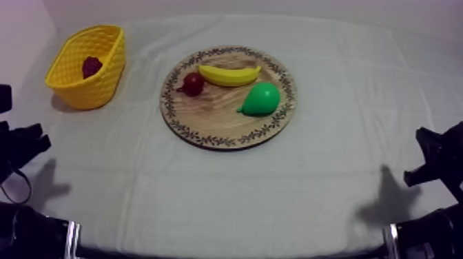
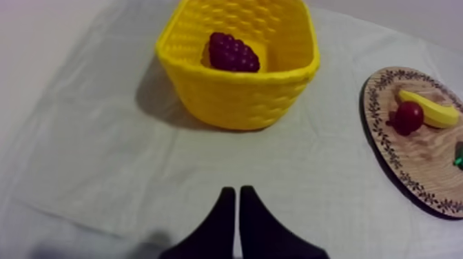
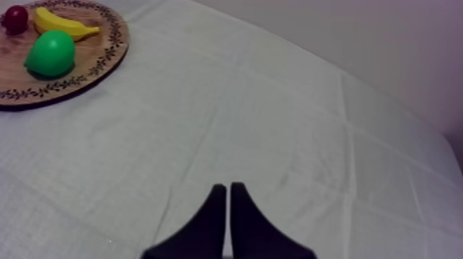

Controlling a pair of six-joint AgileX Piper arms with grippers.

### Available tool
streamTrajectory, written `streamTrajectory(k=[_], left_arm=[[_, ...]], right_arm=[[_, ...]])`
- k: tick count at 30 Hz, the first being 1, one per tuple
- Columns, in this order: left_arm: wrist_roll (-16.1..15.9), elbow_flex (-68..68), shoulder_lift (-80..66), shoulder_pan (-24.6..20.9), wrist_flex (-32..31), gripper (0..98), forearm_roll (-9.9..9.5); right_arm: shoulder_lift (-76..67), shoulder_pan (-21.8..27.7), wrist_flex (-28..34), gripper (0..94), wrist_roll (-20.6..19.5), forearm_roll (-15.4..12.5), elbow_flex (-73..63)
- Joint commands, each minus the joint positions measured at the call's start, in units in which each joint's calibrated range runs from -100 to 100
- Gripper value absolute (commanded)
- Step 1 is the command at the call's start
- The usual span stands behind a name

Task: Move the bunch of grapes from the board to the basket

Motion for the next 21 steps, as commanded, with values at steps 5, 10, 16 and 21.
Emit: streamTrajectory(k=[5,10,16,21], left_arm=[[2.69,3.41,-8.77,-0.08,0.05,0.0,-0.36],[3.45,4.99,-14.22,0.2,-1.65,0.1,0.9],[5.1,6.19,-17.61,1.03,-2.86,0.1,1.64],[5.3,6.49,-18.01,1.15,-3.22,0.1,1.8]], right_arm=[[0.0,-0.01,-0.01,0.3,-0.01,-0.01,0.0],[0.0,-0.01,-0.01,0.3,-0.01,-0.01,0.0],[0.0,-0.01,-0.01,0.3,-0.01,-0.01,0.0],[0.0,-0.01,-0.01,0.3,0.0,-0.01,0.0]])
